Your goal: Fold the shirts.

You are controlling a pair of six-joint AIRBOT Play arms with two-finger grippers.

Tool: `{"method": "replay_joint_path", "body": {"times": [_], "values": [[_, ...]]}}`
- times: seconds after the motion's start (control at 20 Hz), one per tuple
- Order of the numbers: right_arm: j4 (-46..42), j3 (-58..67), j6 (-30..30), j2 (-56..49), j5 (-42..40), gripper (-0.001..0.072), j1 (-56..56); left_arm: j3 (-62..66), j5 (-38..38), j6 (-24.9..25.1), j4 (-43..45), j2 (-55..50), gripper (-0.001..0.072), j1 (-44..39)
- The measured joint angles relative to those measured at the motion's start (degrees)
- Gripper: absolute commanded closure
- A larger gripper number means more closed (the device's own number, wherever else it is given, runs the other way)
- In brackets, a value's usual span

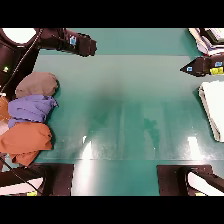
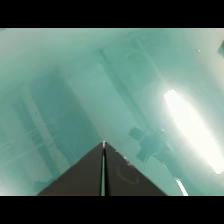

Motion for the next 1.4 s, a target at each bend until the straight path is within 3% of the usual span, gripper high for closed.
{"method": "replay_joint_path", "body": {"times": [0.2, 0.25, 0.3, 0.35, 0.65, 0.9, 1.2, 1.25, 1.3, 1.35, 1.4], "values": [[0.0, 0.0, 0.0, 0.0, 0.0, 0.0692, 0.0, 0.0, 0.1, 0.0, 0.0, 0.0, 0.0683, 0.0], [0.0, 0.0, 0.0, 0.0, 0.0, 0.0693, 0.0, 0.0, 0.4, 0.0, 0.0, 0.0, 0.0644, 0.0], [0.0, 0.0, 0.0, 0.0, 0.0, 0.0692, 0.0, 0.0, 1.0, 0.5, 0.4, 0.0, 0.0352, 0.0], [0.0, 0.0, 0.0, 0.0, 0.0, 0.0692, 0.0, 0.0, 1.2, 1.0, 2.3, -0.1, 0.019, 0.0], [0.0, 0.0, 0.0, 0.0, 0.1, 0.0692, 0.0, 0.0, -4.0, -5.4, 25.1, -5.2, 0.0186, 6.2], [0.0, 0.0, 0.0, 0.0, 0.0, 0.0693, 0.0, 0.0, -9.4, -9.4, 31.7, -14.8, 0.0187, 17.0], [0.0, 0.0, 0.0, 0.0, -1.6, 0.0692, 0.0, -2.6, -10.5, -10.8, 32.7, -21.7, 0.0192, 24.7], [0.0, 0.0, 0.0, 0.0, -2.0, 0.0693, 0.0, -3.6, -10.1, -10.9, 32.7, -22.1, 0.034, 25.4], [0.0, 0.0, 0.0, 0.0, -2.5, 0.0693, 0.0, -4.3, -9.9, -11.0, 32.7, -22.3, 0.061, 25.9], [0.0, 0.0, 0.0, 0.0, -2.9, 0.0693, 0.0, -4.9, -9.8, -11.0, 32.8, -22.6, 0.0675, 26.2], [0.0, 0.0, 0.0, 0.0, -3.3, 0.0693, 0.0, -5.2, -9.7, -11.0, 32.7, -22.7, 0.0677, 26.5]]}}
